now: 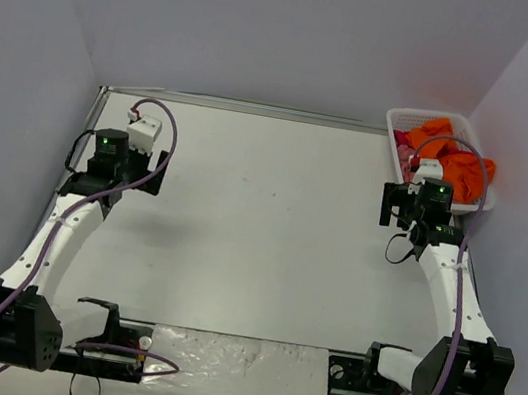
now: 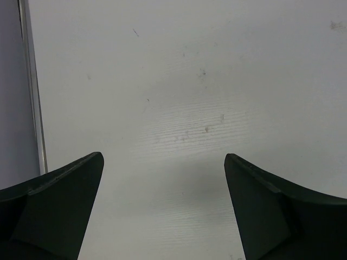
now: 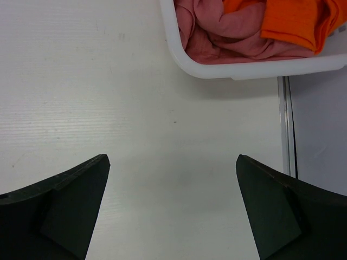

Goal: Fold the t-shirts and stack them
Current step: Grab crumpled tshirt from bin with the right arm

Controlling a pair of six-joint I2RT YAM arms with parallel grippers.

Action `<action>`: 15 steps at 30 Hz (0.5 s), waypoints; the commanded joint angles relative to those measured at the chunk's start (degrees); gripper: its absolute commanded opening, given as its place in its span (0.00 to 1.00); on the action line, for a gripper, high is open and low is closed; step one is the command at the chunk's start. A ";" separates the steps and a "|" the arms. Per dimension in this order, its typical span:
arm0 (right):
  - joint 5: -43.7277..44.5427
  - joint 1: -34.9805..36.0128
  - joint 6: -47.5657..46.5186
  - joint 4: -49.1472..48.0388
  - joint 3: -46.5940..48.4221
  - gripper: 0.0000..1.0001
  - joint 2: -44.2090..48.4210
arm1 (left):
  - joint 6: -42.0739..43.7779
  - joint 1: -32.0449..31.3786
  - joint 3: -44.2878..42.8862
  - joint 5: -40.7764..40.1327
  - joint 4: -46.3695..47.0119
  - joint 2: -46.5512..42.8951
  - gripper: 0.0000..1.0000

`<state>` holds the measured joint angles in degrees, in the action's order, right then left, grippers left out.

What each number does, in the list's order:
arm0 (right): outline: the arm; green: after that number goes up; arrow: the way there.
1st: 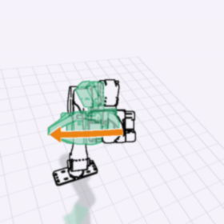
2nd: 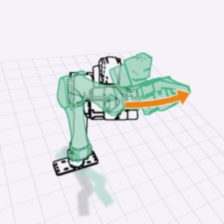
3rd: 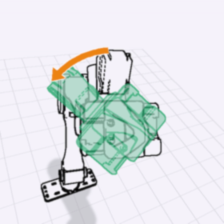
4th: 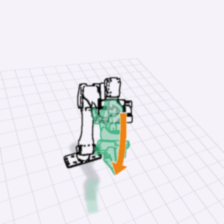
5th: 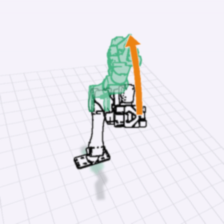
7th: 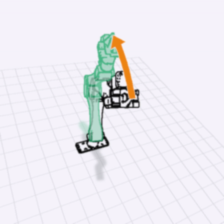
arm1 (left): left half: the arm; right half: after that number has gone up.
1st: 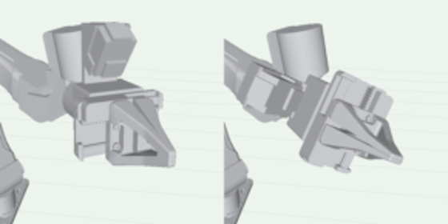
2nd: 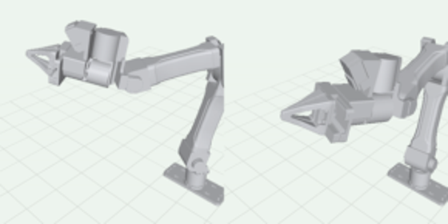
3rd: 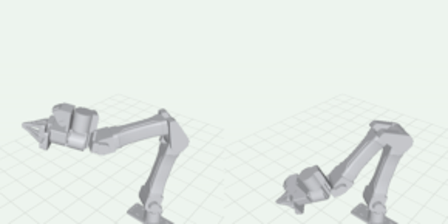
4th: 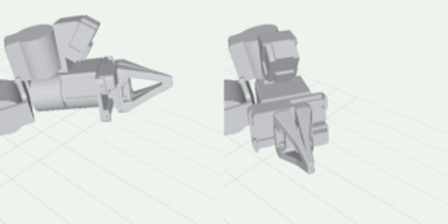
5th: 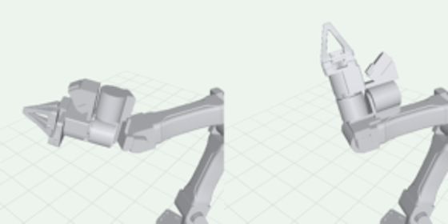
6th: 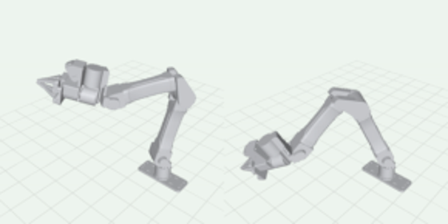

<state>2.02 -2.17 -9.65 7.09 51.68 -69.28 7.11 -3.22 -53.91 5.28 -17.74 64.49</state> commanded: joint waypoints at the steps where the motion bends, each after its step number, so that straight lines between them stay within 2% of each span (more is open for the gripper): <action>1: -0.26 0.24 0.34 0.11 2.55 1.00 0.28 | 1.76 0.15 -3.40 2.01 -2.04 -0.59 0.94; 11: 0.44 0.42 -1.51 -1.55 -0.09 1.00 0.81 | 0.53 0.59 -0.93 2.11 -0.28 -1.91 0.94; 15: 1.49 0.33 -1.33 -1.91 4.19 1.00 1.08 | 1.23 0.85 -1.99 1.93 -1.69 -1.21 0.94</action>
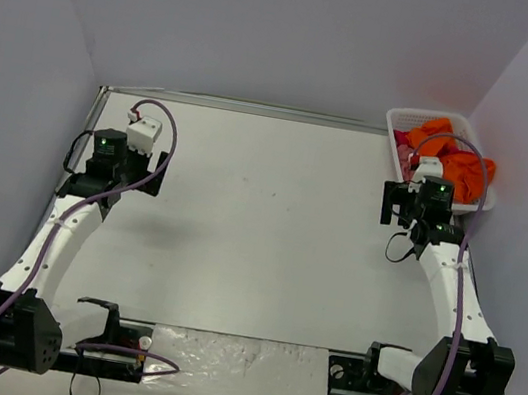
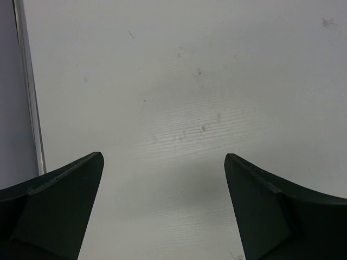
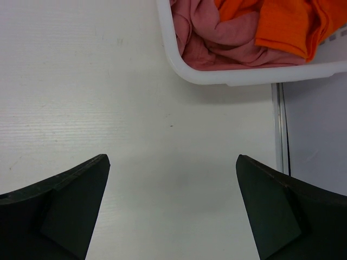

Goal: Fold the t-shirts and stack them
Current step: Grab crumpled tshirt from bin with the right arm

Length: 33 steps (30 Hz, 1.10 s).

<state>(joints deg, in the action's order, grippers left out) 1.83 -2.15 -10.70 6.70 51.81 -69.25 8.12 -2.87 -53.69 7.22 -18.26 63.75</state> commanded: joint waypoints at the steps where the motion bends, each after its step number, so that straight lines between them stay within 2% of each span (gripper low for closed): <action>1: 3.69 0.13 -0.90 -1.34 5.65 1.00 0.44 | 0.40 0.50 -1.95 -0.10 -1.08 -0.55 0.94; 8: 11.62 -3.20 -3.98 0.59 24.02 0.99 -10.27 | 0.49 1.20 -0.01 -1.25 1.21 -1.26 0.94; 11: 9.61 -6.19 -2.14 2.61 31.40 0.96 -16.77 | 0.58 1.38 -0.18 -1.16 1.21 -0.82 0.94; 15: 0.14 -9.88 -0.20 8.32 40.98 0.96 -26.78 | 0.67 1.29 -0.19 -1.25 1.03 -0.90 0.94; 17: -1.29 -10.59 0.68 10.60 45.72 0.96 -29.70 | 0.76 1.47 -0.01 -1.34 1.03 -1.08 0.94; 24: -4.20 -12.43 1.64 14.04 55.84 0.95 -42.52 | 0.76 1.82 0.08 -0.28 1.04 -0.90 0.94; 33: -4.11 -15.16 3.23 14.48 59.99 0.95 -49.74 | 0.84 1.82 -0.10 1.21 0.16 -0.55 0.94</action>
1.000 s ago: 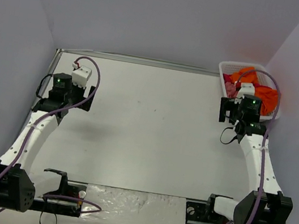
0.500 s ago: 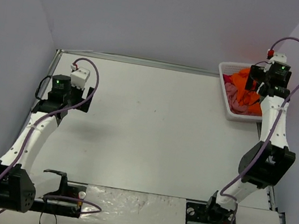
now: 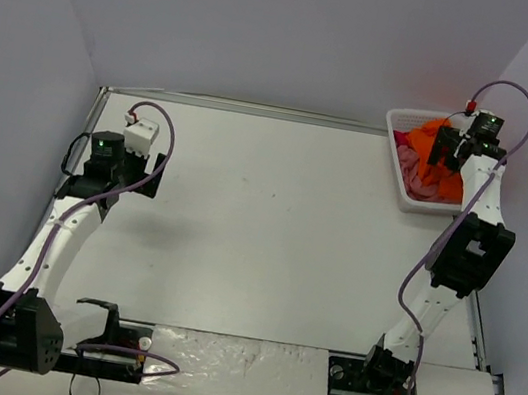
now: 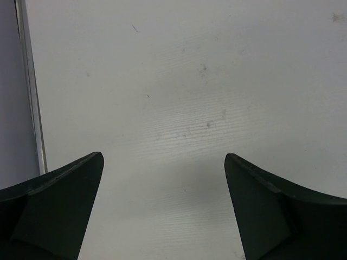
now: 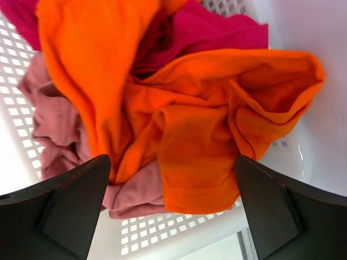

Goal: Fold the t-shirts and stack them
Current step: Grab crumpled tshirt from bin with the right arm

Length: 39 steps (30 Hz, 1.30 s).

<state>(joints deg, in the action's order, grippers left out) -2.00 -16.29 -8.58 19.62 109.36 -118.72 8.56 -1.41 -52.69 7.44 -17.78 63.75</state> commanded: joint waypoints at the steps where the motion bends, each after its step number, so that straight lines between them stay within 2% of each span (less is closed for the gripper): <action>1: -0.11 -1.11 1.20 1.65 2.44 0.95 -0.46 | 0.32 0.36 -1.19 1.08 -0.41 -0.55 0.94; 10: -1.07 -2.78 2.51 2.09 3.14 0.89 -3.80 | 0.15 0.44 -1.45 1.35 -0.50 -0.64 0.94; 22: -2.83 -3.48 3.22 2.53 2.88 0.61 -6.88 | 0.50 0.36 -1.45 1.43 -0.59 1.47 0.94; 32: -1.60 -3.57 3.22 2.53 4.10 0.58 -6.70 | 0.76 0.44 -1.01 2.23 -0.50 1.29 0.94; 39: -1.25 -3.57 2.95 2.79 4.46 0.39 -6.62 | 0.67 0.36 -1.02 2.66 -0.59 1.47 0.94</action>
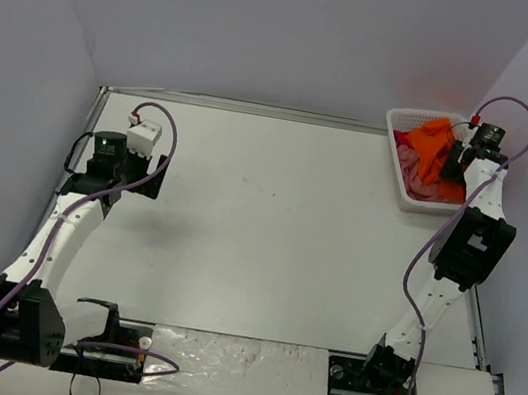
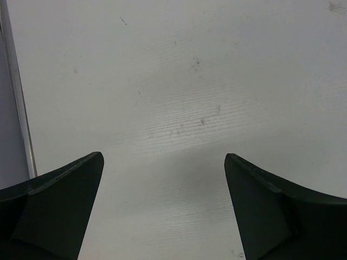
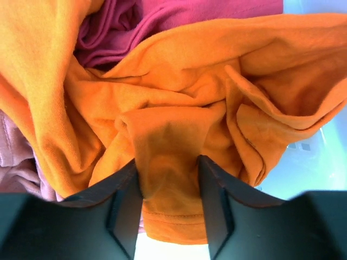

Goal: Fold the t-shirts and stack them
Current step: Grab crumpled tshirt from bin with the right arm

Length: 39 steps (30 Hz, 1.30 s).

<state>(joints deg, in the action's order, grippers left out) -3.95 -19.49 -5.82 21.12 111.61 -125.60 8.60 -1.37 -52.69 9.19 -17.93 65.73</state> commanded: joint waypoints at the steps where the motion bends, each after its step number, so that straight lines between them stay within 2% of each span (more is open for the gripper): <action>1: 0.78 -0.38 0.20 1.29 2.21 0.36 0.27 | 0.54 0.31 -1.02 0.92 -0.52 -0.52 0.94; 3: 0.69 -0.38 0.02 1.20 2.03 0.30 0.36 | 0.54 0.31 -0.93 1.00 -0.44 -0.61 0.94; 7: 0.78 -0.38 0.02 1.29 1.94 0.00 0.44 | 0.54 0.31 -0.93 1.18 -0.43 -0.52 0.94; 17: -2.03 -0.29 -0.68 1.72 1.24 0.00 3.60 | 0.72 0.40 -1.28 0.92 -0.96 -0.61 0.94; 25: -3.88 2.34 -3.23 8.48 9.65 0.00 11.25 | 0.54 0.31 -3.38 1.36 -3.24 0.45 0.94; 31: -2.21 7.08 -4.45 13.41 22.05 0.00 14.68 | 0.98 0.31 -3.39 0.48 -3.60 -0.25 0.94; 34: -0.10 11.56 -7.61 12.01 20.76 0.00 20.46 | 1.33 0.31 -2.86 -0.05 -3.60 -0.61 0.94; 39: -6.67 16.14 -6.66 11.84 20.31 0.00 25.40 | 1.59 0.40 -2.86 -0.14 -3.42 -0.08 0.94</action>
<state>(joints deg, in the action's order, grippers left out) -7.14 -4.38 -11.94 32.16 130.85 -103.00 9.08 -1.37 -52.73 9.74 -20.84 66.24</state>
